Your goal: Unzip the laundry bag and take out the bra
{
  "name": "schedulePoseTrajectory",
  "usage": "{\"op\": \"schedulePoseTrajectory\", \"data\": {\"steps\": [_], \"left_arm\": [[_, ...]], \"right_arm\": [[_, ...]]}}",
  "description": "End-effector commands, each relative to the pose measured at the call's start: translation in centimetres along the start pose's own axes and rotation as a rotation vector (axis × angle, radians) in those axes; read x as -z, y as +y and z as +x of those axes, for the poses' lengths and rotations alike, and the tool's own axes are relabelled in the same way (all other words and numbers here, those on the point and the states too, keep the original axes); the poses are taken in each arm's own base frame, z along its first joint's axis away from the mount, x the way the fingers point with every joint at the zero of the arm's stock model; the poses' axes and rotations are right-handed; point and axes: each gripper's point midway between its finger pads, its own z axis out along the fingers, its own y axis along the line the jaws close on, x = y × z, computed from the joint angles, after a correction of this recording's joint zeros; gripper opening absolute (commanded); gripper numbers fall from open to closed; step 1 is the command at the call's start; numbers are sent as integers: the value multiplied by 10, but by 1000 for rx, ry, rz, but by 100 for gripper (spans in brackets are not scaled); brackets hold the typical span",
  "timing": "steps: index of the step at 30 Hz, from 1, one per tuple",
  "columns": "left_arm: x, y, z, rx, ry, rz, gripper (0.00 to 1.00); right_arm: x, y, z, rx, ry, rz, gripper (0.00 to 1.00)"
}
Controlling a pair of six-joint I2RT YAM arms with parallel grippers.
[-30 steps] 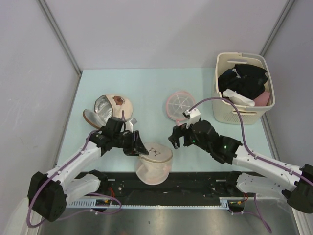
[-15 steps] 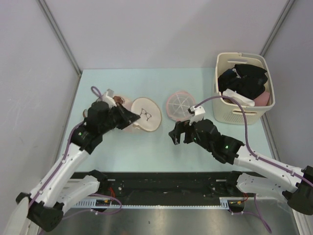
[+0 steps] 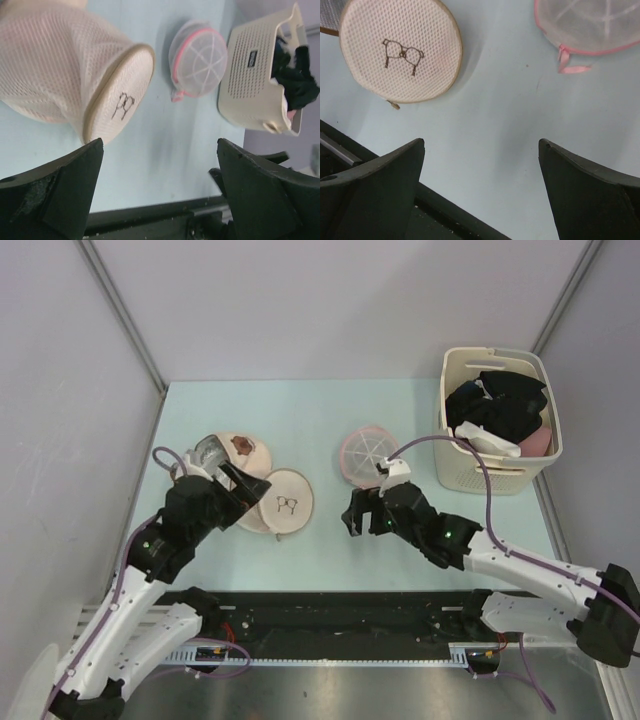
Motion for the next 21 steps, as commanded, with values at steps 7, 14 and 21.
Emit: {"op": "schedulePoseTrajectory", "data": {"steps": [7, 14, 21], "left_arm": [[0, 0, -44, -545, -3, -159, 91], [-39, 12, -1, -575, 176, -86, 77], [-61, 37, 24, -554, 268, -130, 80]], "right_arm": [[-19, 40, 18, -132, 85, -93, 100], [-17, 34, 18, -121, 83, -68, 100], [-10, 28, 16, -117, 78, -49, 100]]}}
